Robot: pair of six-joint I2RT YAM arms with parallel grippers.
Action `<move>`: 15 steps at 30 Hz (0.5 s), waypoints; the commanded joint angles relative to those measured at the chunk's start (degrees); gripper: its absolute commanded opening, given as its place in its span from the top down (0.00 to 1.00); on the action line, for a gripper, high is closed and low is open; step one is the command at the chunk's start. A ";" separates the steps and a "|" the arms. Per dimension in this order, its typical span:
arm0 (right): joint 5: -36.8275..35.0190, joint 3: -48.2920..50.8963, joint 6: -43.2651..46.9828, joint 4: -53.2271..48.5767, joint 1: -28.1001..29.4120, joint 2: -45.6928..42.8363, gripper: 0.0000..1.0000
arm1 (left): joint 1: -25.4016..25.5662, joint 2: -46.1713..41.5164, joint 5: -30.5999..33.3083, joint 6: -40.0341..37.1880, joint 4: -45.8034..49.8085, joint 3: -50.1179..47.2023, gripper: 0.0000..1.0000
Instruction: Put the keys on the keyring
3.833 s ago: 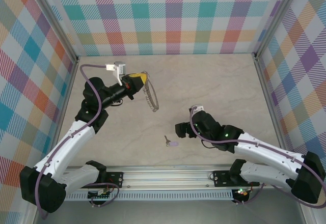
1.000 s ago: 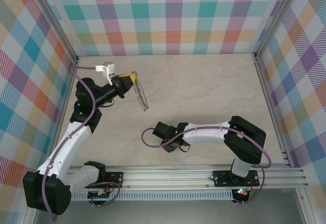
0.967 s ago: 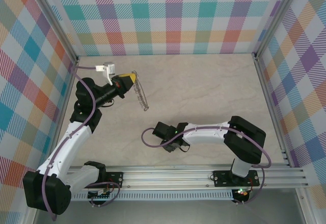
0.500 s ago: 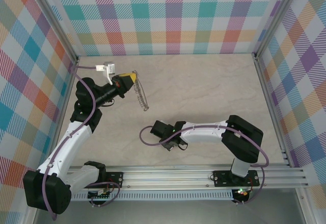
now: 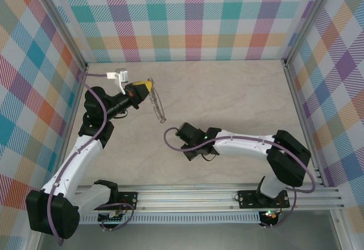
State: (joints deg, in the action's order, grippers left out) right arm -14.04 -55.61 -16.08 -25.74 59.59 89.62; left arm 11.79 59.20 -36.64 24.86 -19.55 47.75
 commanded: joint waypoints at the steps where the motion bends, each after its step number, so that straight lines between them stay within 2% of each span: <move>1: 6.14 3.22 -2.72 1.99 -2.08 -3.89 1.00 | -0.89 -0.89 -1.41 0.85 -3.29 1.23 1.00; 11: 16.14 11.34 -7.32 7.57 -9.26 -15.48 1.00 | -0.89 -0.40 -2.21 1.85 -4.66 0.77 1.00; 15: 18.06 13.63 -8.69 9.13 -11.95 -19.60 1.00 | -0.81 0.03 -3.20 2.21 -5.41 0.22 1.00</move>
State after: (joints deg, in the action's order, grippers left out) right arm 0.30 -43.35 -22.50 -19.42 49.04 72.49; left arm 11.77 59.20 -38.09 26.20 -20.23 47.72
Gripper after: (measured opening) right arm 0.067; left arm 0.049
